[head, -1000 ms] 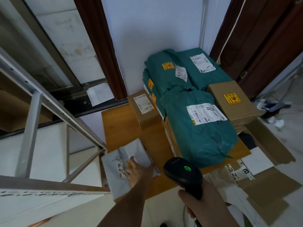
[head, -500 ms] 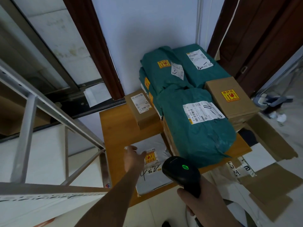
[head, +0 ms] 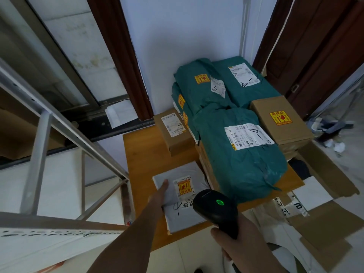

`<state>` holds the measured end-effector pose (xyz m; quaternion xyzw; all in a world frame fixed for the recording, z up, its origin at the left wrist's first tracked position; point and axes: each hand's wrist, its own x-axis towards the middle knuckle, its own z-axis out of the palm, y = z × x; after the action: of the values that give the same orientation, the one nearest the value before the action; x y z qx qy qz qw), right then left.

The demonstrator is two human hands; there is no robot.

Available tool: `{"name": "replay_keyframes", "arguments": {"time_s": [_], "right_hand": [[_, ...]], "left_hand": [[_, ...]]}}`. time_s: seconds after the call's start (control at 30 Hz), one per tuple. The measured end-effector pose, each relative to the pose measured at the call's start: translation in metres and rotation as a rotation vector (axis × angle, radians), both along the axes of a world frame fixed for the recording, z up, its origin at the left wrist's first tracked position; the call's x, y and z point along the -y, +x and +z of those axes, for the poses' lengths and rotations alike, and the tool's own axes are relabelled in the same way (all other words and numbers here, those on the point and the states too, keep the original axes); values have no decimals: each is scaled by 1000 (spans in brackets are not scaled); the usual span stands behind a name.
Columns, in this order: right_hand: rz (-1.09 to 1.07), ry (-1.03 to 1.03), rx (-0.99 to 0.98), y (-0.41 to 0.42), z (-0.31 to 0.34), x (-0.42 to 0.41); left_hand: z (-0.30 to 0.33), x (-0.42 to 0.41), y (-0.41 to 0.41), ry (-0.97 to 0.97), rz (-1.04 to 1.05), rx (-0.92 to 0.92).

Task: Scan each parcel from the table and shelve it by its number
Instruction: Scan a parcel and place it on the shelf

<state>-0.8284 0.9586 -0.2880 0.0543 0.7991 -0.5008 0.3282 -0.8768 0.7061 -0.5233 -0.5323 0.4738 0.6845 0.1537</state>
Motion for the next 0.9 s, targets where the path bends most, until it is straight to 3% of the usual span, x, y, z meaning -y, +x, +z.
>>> {"name": "replay_keyframes", "arguments": {"time_s": [0.53,0.73,0.9], "right_hand": [[-55,-21,-79,31,29,34],[-69,-8,-195,37,50,54],[-29,-38,-367,37,84,64]], "left_hand": [[102,37,53,-256,171,-358],[168,52,49,-248,221,-399],[232,65,34,-258,213,-554]]}}
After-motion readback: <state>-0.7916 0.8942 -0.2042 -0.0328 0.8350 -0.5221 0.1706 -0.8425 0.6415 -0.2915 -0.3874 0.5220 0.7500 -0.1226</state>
